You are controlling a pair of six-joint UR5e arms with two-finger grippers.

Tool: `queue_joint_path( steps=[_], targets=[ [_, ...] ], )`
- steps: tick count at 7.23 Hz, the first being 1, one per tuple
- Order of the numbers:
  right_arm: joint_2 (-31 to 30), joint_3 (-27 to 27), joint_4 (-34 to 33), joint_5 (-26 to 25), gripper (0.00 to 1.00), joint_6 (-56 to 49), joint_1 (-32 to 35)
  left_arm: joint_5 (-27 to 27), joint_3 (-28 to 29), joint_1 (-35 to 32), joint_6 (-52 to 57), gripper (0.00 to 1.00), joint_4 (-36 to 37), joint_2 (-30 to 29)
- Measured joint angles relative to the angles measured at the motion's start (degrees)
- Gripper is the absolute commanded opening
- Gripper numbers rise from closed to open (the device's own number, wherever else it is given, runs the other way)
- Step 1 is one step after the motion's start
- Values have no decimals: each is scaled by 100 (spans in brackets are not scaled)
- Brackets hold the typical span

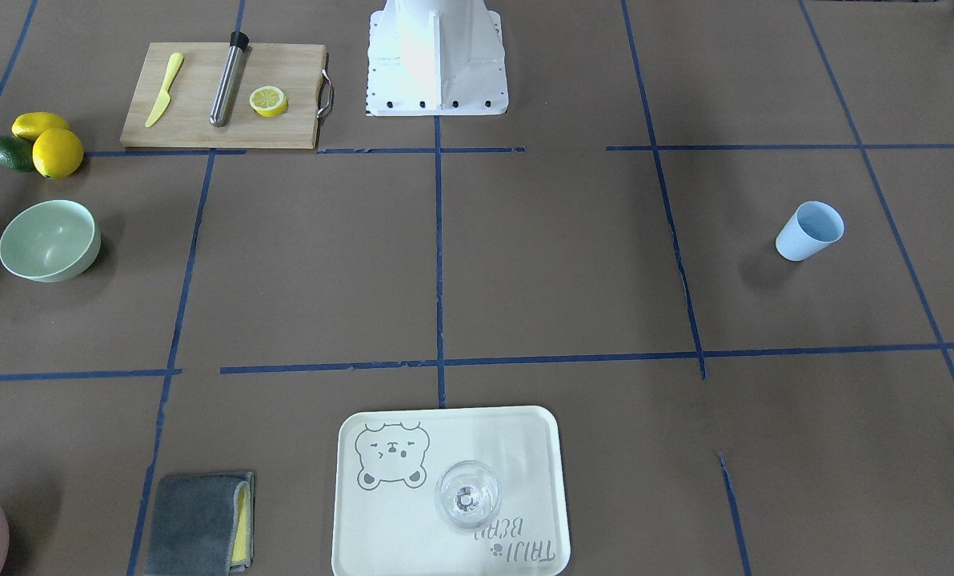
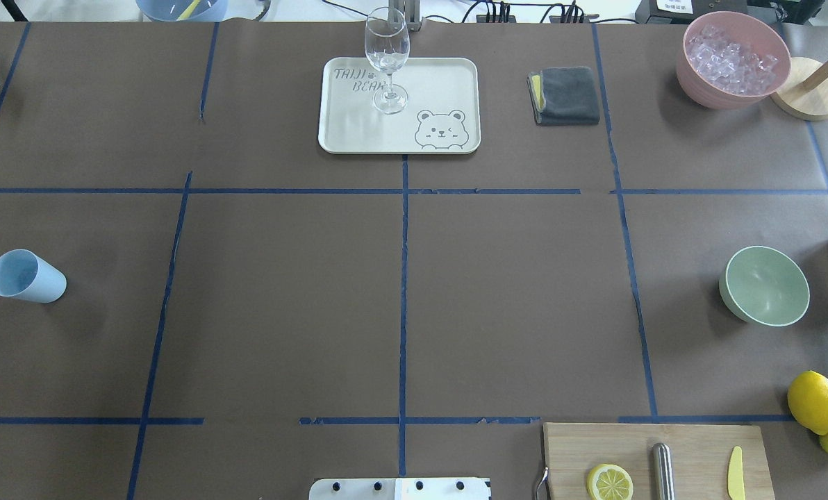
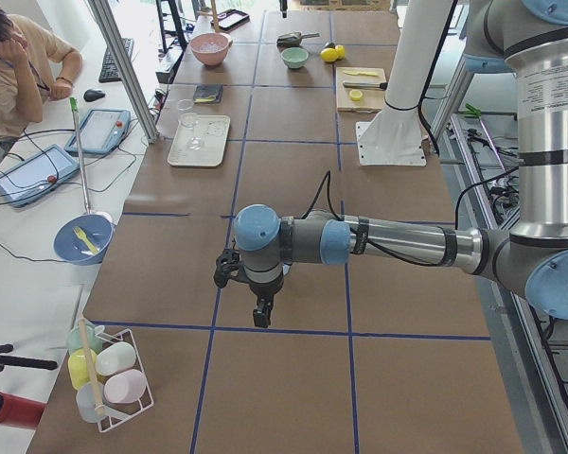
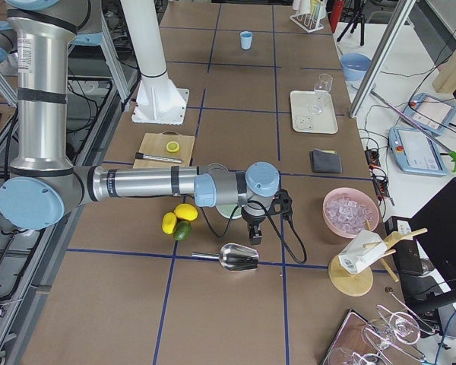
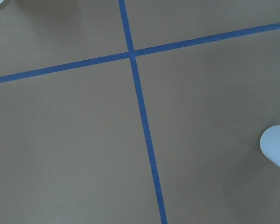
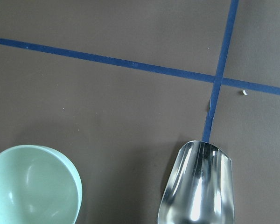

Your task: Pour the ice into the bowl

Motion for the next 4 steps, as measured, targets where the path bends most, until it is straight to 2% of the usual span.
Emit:
queue_joint_path(
  steps=[3, 4],
  targets=[
    [12, 11, 83, 53, 100, 63, -6, -246, -104, -105, 10, 100, -134, -37],
    [-40, 2, 341, 63, 100, 83, -54, -293, -43, -107, 0, 100, -201, -46]
  ],
)
